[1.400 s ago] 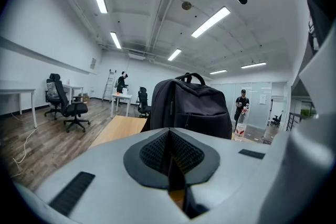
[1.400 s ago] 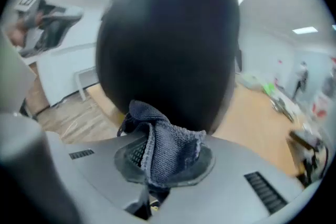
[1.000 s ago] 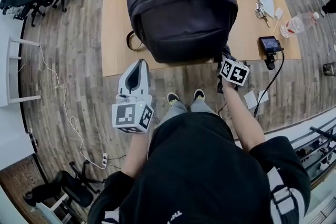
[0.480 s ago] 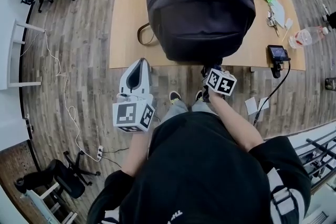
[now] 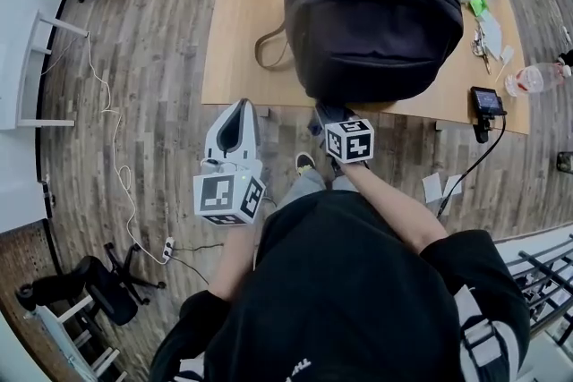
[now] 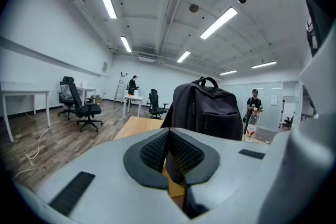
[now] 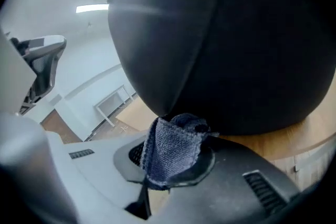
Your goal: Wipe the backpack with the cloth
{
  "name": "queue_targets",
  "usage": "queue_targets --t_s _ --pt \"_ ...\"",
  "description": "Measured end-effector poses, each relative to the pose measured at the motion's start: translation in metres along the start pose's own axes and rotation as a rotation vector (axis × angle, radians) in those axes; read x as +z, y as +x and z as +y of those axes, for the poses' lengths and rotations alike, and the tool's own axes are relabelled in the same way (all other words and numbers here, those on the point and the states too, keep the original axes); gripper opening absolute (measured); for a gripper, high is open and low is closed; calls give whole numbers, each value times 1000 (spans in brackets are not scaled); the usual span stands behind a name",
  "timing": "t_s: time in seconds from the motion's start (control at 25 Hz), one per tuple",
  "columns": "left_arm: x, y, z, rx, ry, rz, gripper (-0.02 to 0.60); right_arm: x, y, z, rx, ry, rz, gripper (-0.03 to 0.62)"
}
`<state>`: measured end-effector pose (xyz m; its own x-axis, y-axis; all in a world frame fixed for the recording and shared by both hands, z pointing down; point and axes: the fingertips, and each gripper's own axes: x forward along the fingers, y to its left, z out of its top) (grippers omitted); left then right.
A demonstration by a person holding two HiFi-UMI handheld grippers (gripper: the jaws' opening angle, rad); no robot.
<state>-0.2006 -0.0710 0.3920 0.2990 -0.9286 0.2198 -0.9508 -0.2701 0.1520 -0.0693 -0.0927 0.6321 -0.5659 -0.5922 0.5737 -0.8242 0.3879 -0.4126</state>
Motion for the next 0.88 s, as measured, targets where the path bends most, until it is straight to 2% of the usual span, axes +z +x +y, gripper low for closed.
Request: queue_targets --t_s 0.16,0.24,0.36,0.52,0.6,0.68,0.76,0.88 --pt "0 -10 16 24 -10 -8 17 8 -2 14 0 43 -20 41" --pt "-1 -13 23 28 -14 -8 17 18 -10 26 32 32 -45 40" --pt "-1 -13 29 22 -22 -8 17 50 -28 65 115 -64 -126 40" --pt "5 -8 26 5 -22 -20 17 123 -60 109 197 -163 -316 40" --pt "8 -6 23 -1 -22 -27 17 156 -73 121 198 -188 -384 40" --pt "10 -5 22 -6 -21 -28 17 179 -85 129 172 -264 -428 40" --pt "11 -3 20 -12 -20 -26 17 189 -92 130 158 -301 -442 40" --pt "10 2 13 -27 -19 -21 17 195 -105 122 147 -298 -453 41"
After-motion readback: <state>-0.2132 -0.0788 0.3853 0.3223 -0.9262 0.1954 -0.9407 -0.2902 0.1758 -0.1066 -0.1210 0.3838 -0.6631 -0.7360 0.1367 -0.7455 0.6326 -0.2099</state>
